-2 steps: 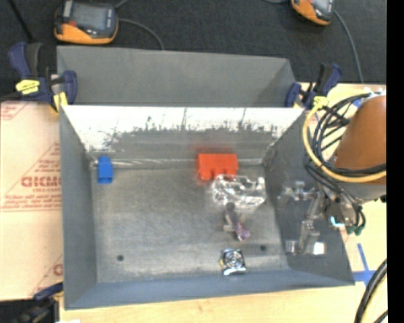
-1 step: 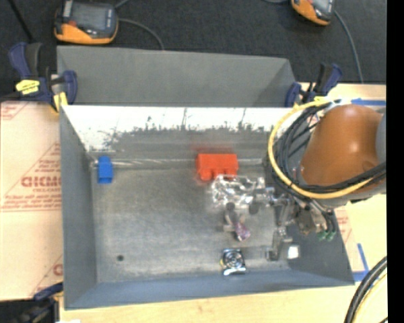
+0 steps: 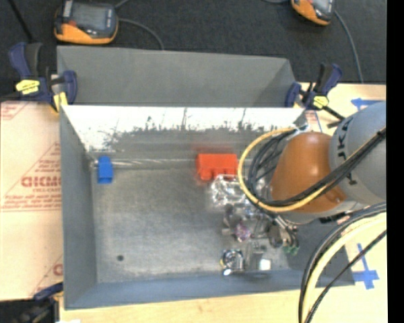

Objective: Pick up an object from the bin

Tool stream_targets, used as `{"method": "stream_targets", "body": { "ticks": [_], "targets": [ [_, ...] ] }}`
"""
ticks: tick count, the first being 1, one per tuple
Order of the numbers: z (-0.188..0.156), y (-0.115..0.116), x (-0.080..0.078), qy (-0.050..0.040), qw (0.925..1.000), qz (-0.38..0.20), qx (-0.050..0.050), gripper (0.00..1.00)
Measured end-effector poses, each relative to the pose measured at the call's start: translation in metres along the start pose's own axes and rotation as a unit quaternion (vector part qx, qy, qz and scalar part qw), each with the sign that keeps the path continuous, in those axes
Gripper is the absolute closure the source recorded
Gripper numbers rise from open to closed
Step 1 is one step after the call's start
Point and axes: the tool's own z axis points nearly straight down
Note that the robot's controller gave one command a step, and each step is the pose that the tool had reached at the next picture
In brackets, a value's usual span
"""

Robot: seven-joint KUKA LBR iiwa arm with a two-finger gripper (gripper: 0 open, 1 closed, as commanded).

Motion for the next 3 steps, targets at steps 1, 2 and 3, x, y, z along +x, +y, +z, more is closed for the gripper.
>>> {"method": "stream_targets", "body": {
  "ticks": [1, 2, 3],
  "targets": [
    [0.025, -0.014, -0.03, -0.0052, 0.9579, -0.287, 0.002, 0.0],
    [0.025, -0.014, -0.03, -0.0049, 0.9576, -0.288, 0.002, 1.0],
    [-0.089, -0.019, -0.027, -0.0067, 0.9555, -0.295, 0.004, 1.0]
  ]
}}
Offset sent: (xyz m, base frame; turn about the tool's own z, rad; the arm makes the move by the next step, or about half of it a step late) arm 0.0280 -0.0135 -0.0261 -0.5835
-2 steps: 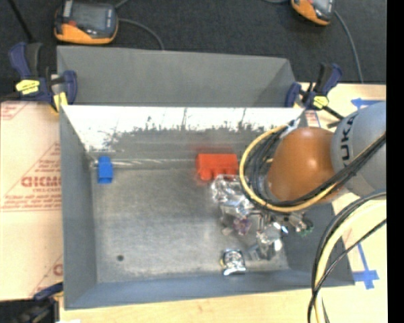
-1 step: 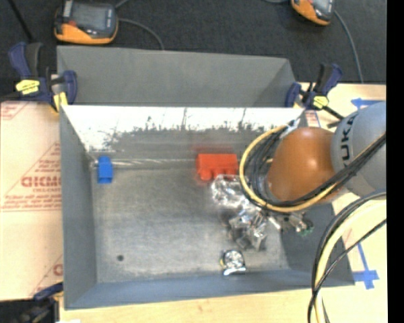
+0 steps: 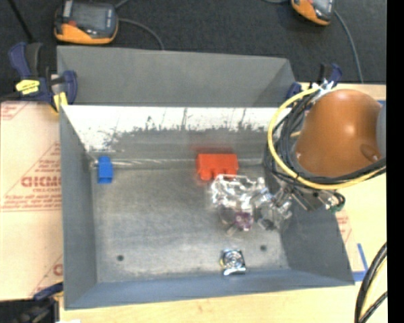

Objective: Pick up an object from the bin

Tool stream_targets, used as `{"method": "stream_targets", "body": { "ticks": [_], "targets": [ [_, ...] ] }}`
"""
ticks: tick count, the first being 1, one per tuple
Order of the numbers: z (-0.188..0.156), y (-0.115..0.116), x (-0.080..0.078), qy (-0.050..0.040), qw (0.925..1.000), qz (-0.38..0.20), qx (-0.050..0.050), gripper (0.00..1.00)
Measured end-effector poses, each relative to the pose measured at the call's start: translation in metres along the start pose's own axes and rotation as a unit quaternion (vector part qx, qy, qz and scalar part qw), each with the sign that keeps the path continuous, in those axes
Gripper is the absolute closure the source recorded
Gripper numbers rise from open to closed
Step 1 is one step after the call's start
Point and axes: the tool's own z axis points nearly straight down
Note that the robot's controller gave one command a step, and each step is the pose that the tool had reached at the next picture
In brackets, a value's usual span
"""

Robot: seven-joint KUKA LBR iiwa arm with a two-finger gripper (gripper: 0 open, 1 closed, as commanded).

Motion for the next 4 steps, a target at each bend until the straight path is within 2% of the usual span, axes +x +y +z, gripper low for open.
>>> {"method": "stream_targets", "body": {
  "ticks": [1, 2, 3, 4],
  "targets": [
    [0.06, 0.045, -0.053, 0.0028, 0.9994, -0.034, -0.005, 1.0],
    [-0.045, 0.023, -0.055, -0.001, 0.9996, -0.027, 0.0, 1.0],
    [0.002, 0.057, -0.088, 0.0026, 0.974, -0.227, -0.005, 1.0],
    [-0.018, 0.011, -0.051, 0.0014, 0.9716, -0.236, -0.003, 1.0]
  ]
}}
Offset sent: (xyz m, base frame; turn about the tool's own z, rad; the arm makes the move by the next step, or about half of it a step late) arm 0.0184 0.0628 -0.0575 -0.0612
